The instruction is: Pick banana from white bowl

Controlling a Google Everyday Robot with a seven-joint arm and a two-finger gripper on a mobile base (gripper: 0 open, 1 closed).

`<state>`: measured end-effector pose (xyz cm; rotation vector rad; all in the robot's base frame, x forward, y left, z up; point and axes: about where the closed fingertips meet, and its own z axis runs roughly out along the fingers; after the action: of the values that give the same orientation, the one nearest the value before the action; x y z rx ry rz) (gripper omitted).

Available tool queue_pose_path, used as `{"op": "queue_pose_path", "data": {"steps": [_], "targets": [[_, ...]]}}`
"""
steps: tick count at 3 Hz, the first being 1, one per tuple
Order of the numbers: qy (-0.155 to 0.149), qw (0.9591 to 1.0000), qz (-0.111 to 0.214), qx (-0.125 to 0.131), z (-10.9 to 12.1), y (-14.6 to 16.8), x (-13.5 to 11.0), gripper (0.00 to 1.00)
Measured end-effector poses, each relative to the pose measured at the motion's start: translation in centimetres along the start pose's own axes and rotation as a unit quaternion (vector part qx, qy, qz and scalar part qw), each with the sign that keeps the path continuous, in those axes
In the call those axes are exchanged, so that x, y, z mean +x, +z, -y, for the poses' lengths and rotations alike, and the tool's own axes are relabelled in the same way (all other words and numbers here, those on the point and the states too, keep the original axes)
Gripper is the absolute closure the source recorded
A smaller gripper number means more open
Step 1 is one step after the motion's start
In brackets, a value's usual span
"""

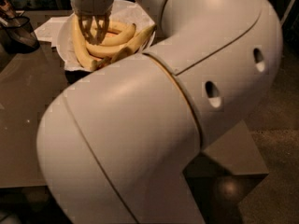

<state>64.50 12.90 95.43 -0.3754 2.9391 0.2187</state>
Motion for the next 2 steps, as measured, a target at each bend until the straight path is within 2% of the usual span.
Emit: {"op": "queue_pose_path", "data": {"steps": [1, 2], "targets": [[0.017, 0.9996, 0.000, 0.021, 1.4, 0.0, -0.3, 1.00], [0.060, 0.9969, -0.003, 0.052, 4.0, -0.1, -0.1, 1.00]]}}
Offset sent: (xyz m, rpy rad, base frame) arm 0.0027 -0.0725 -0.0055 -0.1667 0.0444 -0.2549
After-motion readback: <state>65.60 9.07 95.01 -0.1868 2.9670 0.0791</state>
